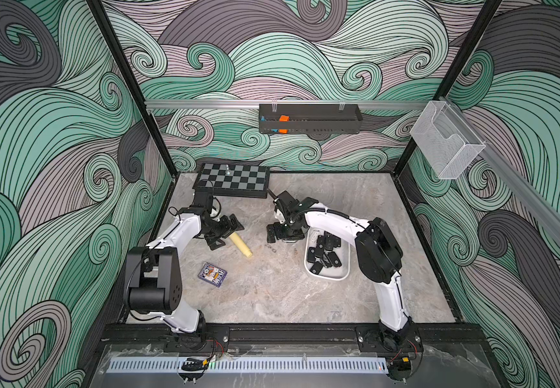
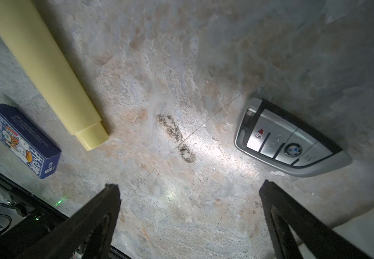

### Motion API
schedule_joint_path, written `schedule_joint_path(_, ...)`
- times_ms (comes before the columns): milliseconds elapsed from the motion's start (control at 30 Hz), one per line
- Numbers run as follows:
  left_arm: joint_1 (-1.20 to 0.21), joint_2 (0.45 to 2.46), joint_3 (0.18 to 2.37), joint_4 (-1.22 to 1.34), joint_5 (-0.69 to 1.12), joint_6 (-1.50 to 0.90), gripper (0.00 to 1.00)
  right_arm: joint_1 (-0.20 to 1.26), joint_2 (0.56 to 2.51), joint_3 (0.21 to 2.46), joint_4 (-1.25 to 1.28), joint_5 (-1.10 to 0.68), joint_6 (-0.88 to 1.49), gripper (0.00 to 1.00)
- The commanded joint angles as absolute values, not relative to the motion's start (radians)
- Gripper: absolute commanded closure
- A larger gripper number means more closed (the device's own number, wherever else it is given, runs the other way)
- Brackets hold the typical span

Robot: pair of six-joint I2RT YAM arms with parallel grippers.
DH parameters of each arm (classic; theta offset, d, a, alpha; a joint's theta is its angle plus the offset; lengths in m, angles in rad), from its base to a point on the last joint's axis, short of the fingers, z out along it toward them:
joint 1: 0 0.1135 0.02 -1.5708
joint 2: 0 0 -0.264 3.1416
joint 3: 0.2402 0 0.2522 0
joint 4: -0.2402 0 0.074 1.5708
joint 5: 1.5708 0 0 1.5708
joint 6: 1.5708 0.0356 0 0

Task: Place the car key into the storage box
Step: Pick up the car key from the center of the board.

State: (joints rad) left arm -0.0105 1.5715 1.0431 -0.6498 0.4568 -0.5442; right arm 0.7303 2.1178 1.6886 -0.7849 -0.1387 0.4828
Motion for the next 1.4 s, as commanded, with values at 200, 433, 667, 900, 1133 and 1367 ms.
schedule_joint_path(200,-0.001,1.560,1.011,-0.604,0.454,-0.522,0.02,0.749,2.161,1.677,-0.815,-0.129,0.484,0.02)
schedule_joint_path(433,-0.001,1.541,1.012,-0.614,0.433,-0.510,0.03,0.748,2.216,1.727,-0.845,-0.063,0.501,0.01)
schedule_joint_path(667,0.000,1.533,1.032,-0.633,0.435,-0.509,0.03,0.728,2.257,1.791,-0.883,0.036,0.535,0.01)
schedule_joint_path(900,0.000,1.536,1.046,-0.631,0.474,-0.532,0.03,0.716,2.312,1.876,-0.897,0.082,0.535,0.01)
schedule_joint_path(1133,0.000,1.530,1.054,-0.629,0.499,-0.548,0.03,0.715,2.372,1.949,-0.918,0.098,0.530,0.02)
schedule_joint_path(1367,0.000,1.525,1.067,-0.612,0.546,-0.573,0.03,0.718,2.421,1.993,-0.952,0.155,0.507,0.15)
